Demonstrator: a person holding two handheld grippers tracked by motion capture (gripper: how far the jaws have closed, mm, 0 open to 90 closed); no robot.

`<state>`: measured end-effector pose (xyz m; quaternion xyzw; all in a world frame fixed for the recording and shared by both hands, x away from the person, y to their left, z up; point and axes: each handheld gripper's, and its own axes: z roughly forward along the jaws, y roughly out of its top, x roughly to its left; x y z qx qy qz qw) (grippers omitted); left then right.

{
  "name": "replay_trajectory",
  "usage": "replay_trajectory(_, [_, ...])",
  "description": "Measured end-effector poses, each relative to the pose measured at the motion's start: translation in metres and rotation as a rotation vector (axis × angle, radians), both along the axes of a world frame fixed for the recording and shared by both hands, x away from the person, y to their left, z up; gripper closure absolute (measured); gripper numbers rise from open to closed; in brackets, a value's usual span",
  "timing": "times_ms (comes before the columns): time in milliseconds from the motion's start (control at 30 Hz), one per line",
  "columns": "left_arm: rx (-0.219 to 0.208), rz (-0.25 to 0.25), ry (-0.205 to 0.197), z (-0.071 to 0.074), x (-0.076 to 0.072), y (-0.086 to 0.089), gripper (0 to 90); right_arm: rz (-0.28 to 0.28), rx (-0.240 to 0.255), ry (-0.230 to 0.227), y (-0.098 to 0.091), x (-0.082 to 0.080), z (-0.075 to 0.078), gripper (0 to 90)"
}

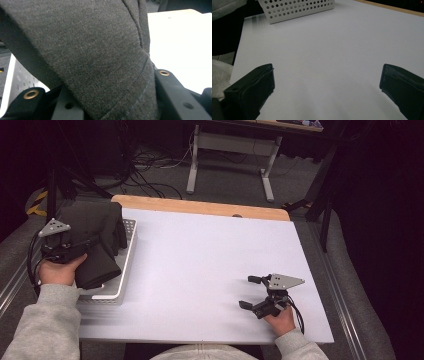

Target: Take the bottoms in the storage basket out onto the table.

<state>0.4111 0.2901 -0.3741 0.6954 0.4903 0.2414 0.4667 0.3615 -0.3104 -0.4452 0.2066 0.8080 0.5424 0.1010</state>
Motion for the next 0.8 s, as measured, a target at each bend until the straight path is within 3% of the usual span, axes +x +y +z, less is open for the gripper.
replay_trajectory(433, [-0.031, 0.0, -0.06, 0.011, -0.01, -0.002, 63.1, 0.001, 0.0, 0.0, 0.0, 0.0, 0.0, 0.5])
replay_trajectory(800, [-0.028, -0.005, -0.099, 0.028, -0.019, -0.008, 63.1, 0.001, 0.0, -0.001, 0.0, 0.0, 0.0, 0.5])
